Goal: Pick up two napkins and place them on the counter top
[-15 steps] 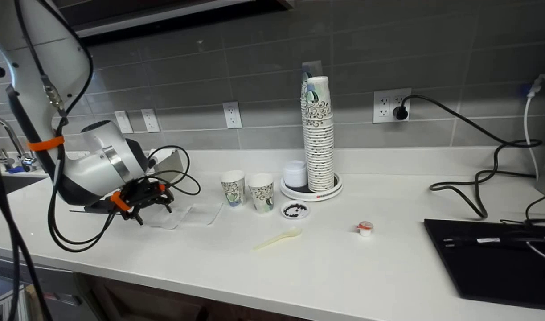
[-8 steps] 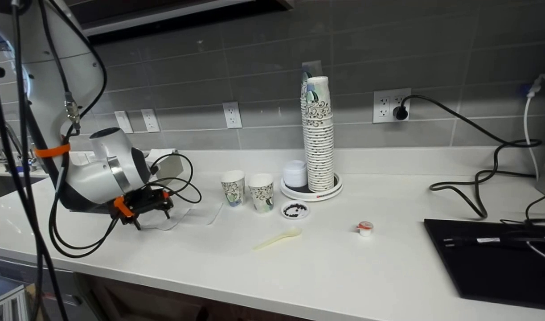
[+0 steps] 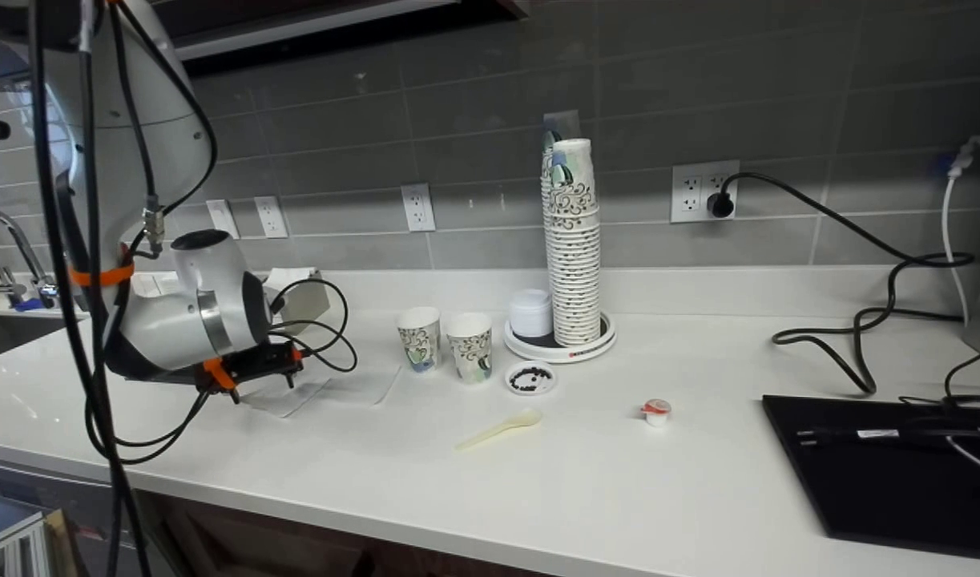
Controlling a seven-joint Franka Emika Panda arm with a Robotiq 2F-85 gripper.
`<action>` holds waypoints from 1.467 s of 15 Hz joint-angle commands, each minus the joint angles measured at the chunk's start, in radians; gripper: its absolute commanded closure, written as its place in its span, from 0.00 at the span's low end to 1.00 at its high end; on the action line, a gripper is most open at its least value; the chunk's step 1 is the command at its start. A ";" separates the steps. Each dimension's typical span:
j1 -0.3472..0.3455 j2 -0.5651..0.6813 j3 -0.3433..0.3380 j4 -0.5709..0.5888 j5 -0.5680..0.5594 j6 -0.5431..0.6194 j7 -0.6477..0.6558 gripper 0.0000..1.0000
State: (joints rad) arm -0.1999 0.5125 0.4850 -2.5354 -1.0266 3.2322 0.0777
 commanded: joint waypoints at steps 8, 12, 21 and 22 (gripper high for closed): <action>-0.464 0.280 0.385 0.021 0.025 -0.144 -0.171 0.00; -0.571 0.364 0.470 0.028 0.055 -0.268 -0.225 0.00; -0.597 0.392 0.510 0.050 0.394 -0.356 -0.493 0.00; -0.589 0.390 0.506 0.056 0.434 -0.364 -0.520 0.00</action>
State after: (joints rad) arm -0.8032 0.8873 0.9824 -2.5058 -0.7136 2.9135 -0.3488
